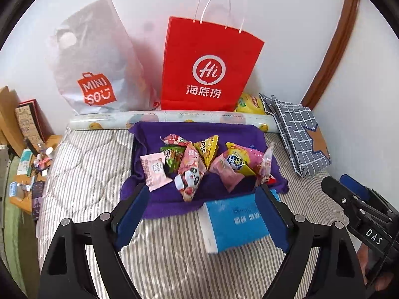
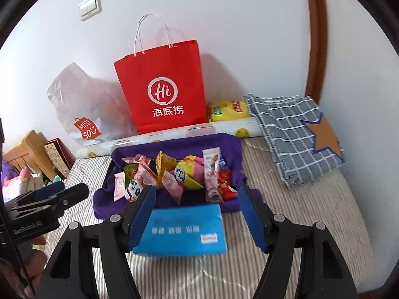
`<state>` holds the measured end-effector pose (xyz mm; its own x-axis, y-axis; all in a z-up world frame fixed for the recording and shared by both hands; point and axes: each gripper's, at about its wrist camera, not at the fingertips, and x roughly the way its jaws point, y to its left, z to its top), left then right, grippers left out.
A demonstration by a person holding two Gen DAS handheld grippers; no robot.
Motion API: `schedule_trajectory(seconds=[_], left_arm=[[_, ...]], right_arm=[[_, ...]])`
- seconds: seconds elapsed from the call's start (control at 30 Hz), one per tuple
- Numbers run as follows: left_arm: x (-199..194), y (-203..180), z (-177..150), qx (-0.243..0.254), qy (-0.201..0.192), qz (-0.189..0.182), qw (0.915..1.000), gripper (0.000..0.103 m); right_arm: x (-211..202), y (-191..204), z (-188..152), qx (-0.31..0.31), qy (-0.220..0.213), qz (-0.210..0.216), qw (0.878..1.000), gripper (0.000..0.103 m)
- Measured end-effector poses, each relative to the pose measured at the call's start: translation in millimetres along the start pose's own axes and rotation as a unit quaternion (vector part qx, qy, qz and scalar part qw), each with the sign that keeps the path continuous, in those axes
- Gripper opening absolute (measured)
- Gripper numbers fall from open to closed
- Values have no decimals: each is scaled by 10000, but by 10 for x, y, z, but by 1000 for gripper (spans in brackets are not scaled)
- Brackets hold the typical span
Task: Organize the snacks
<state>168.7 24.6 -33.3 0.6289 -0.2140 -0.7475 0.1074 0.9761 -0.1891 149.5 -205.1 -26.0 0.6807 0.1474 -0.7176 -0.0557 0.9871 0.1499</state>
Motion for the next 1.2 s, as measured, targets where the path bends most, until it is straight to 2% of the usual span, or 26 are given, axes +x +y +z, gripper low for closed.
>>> schedule_trajectory(seconds=[0.27,0.37,0.47,0.53,0.7,1.2], left_arm=[[-580,-185,-327,73,-367,306,9988,91],[-722,-261,-442,134,-435,432,9980,92],[-851,-339,-558,187,-502,545,9971,99],[-953,-384,-642,230,-575,606,9962,100],[-1126,-424,-785,194,-711,696,9949,101],[-1343,-527,-957,248,-879,662,9936,101]], right_arm=[[-542,7,-251,-161,-162,-127,9997,74],[-717,15,-368,-208,-250,-172,9993,82],[-855,-13,-475,-127,-305,-189,9993,88],[-921,-44,-535,-53,-332,-191,9993,90],[-1099,-83,-658,-27,-479,-301,9984,103],[-1445,-98,-786,-12,-733,-371,9966,103]])
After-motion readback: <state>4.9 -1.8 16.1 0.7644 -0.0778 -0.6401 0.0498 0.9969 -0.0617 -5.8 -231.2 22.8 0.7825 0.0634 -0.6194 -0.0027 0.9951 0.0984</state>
